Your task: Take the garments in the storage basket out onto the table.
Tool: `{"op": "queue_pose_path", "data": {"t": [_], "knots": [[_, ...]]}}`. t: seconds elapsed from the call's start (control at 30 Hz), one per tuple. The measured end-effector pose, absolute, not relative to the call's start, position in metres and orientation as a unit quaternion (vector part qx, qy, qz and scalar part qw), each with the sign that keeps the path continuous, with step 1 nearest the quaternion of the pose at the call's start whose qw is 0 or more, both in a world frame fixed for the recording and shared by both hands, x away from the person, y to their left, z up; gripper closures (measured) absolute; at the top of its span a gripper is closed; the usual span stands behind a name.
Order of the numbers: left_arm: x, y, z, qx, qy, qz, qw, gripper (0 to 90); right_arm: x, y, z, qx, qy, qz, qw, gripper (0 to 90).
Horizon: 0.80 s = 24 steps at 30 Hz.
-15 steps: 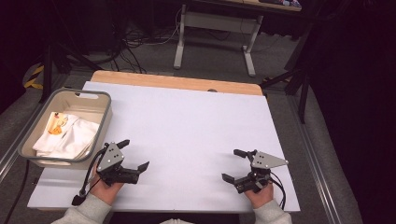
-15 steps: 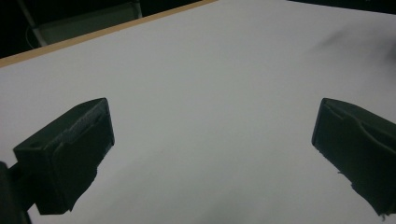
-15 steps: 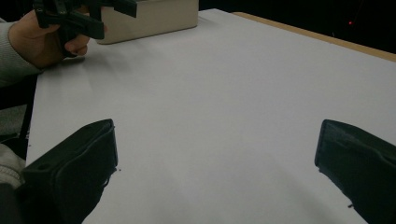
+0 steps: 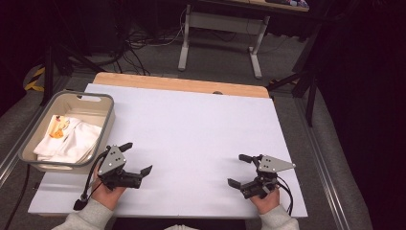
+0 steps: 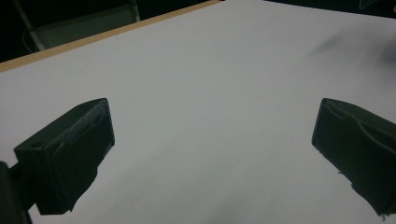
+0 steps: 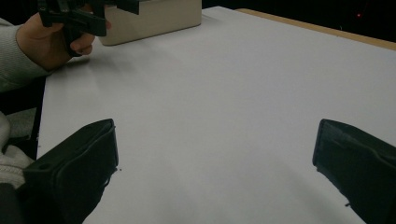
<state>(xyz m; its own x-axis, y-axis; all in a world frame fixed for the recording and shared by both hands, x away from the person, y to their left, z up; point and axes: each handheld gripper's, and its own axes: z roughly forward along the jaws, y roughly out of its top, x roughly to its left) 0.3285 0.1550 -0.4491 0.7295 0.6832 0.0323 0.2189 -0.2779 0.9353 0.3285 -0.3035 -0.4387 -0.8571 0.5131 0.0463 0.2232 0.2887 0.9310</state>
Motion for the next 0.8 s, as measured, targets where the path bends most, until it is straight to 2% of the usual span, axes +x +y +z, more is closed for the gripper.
{"op": "queue_pose_path", "data": {"t": [0.33,0.8], "knots": [[0.326,0.152,-0.438,0.777,0.29,0.212,0.517,0.2,0.329,-0.303,-0.439,0.229,0.795,0.549,0.123,4.6],[0.325,0.154,-0.425,0.78,0.281,0.189,0.526,3.6,0.33,-0.302,-0.439,0.225,0.797,0.549,0.112,3.8]]}}
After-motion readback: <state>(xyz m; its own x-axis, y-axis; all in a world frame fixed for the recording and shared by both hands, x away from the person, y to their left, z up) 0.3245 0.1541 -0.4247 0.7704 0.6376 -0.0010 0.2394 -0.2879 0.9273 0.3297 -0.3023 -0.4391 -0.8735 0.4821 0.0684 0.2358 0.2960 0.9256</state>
